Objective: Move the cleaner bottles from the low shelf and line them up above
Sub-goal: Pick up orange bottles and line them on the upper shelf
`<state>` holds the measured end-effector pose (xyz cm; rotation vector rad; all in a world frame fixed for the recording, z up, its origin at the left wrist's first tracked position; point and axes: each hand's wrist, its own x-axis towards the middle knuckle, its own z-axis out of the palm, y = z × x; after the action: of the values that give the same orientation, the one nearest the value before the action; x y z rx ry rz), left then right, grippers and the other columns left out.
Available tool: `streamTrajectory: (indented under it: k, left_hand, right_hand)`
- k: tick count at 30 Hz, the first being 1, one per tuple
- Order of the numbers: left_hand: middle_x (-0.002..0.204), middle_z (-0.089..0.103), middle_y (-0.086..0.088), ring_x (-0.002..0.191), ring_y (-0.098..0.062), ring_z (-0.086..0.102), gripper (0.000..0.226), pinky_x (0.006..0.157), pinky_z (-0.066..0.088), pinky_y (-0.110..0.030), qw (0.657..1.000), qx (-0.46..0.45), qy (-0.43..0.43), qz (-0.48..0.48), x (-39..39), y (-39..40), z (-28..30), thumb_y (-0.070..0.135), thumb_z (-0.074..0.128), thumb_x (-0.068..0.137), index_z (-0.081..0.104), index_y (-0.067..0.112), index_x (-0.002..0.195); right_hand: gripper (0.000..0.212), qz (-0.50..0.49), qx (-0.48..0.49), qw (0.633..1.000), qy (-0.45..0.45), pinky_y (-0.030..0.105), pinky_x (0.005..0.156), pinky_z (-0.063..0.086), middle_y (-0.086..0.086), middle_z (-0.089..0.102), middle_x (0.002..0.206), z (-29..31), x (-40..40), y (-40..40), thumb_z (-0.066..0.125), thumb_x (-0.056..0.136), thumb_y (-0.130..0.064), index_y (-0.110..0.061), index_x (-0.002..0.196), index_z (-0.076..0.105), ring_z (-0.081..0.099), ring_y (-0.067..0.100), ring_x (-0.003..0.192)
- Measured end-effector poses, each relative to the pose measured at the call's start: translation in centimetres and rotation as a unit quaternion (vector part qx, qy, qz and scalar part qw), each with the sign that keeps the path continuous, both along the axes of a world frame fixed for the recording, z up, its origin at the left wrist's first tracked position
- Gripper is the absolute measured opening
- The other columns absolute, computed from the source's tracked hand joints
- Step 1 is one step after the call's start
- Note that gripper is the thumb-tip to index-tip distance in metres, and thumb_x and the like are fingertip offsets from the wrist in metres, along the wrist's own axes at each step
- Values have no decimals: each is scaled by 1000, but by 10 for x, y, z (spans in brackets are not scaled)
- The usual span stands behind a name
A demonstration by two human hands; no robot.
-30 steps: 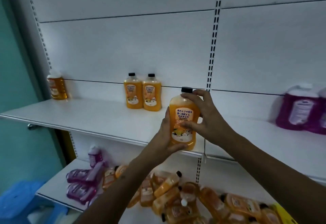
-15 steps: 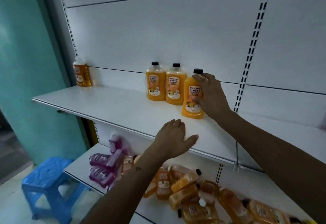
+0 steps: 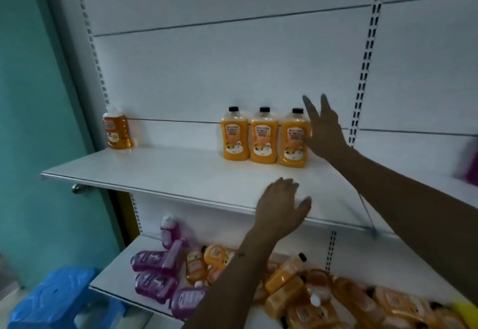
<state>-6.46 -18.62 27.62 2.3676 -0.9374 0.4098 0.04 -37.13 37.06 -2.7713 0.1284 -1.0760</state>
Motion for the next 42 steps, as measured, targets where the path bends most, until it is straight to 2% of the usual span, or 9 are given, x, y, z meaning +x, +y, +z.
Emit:
streamTrajectory:
  k: [3,6,15,19,27,29,32,36,42]
  left_hand:
    - [147,45,-4,139,-18,35,45,116,29,-38,984,-164,23,-67,-24,13,0,35,47,95,51,15,135]
    - [146,45,3,137,-8,36,43,113,34,-32,951,-259,66,-154,-75,23,-14,36,44,95,49,22,136]
    - [142,37,20,131,16,27,45,107,24,-5,921,-97,248,-285,-171,-4,-155,19,41,95,37,40,135]
    - [147,37,4,134,-6,33,51,113,33,-29,926,18,290,-243,-171,-49,-230,18,53,96,36,22,143]
    - [156,24,-15,142,-32,30,81,111,33,-35,940,195,249,-130,-137,-196,-326,13,67,87,17,10,151]
    - [155,26,-15,140,-34,32,85,110,36,-41,931,265,235,-90,-122,-217,-350,13,71,83,18,11,150]
    - [149,34,-15,134,-33,40,84,109,37,-43,922,319,216,-40,-111,-232,-373,17,75,80,26,9,147]
    - [125,60,-19,106,-36,64,89,95,50,-49,922,355,153,-13,-109,-245,-399,26,88,62,45,2,136]
    - [146,35,-19,127,-38,47,94,105,40,-47,916,331,222,-43,-102,-240,-378,22,79,76,19,4,146]
  right_hand:
    - [63,114,36,993,-1,46,115,26,12,32,154,7,-81,23,65,89,-31,-22,145,38,27,27,143]
    - [41,141,91,986,-11,27,106,38,-4,50,140,-21,-196,37,62,94,-23,-21,133,52,45,9,130]
    - [25,-21,215,970,111,14,96,40,-14,61,120,-205,-395,-4,62,88,-26,-28,113,66,53,0,117]
    - [33,-78,215,961,154,28,98,44,-7,59,122,-307,-403,-56,67,86,-19,-26,118,62,52,10,118]
    - [74,1,25,952,304,47,105,43,14,52,141,-454,-313,-154,70,71,4,-12,139,47,49,36,130]
    - [91,5,-24,930,368,56,102,44,19,45,146,-472,-291,-180,68,66,7,-9,147,31,44,41,133]
    - [94,11,-90,899,428,59,94,48,24,52,138,-483,-266,-208,84,51,1,-3,137,47,51,46,125]
    - [77,49,-209,885,413,42,90,54,8,66,124,-500,-256,-233,80,63,-33,-14,130,45,64,28,114]
    - [76,76,-145,903,398,52,93,51,23,59,128,-499,-245,-235,78,68,-14,-3,135,44,56,44,117]
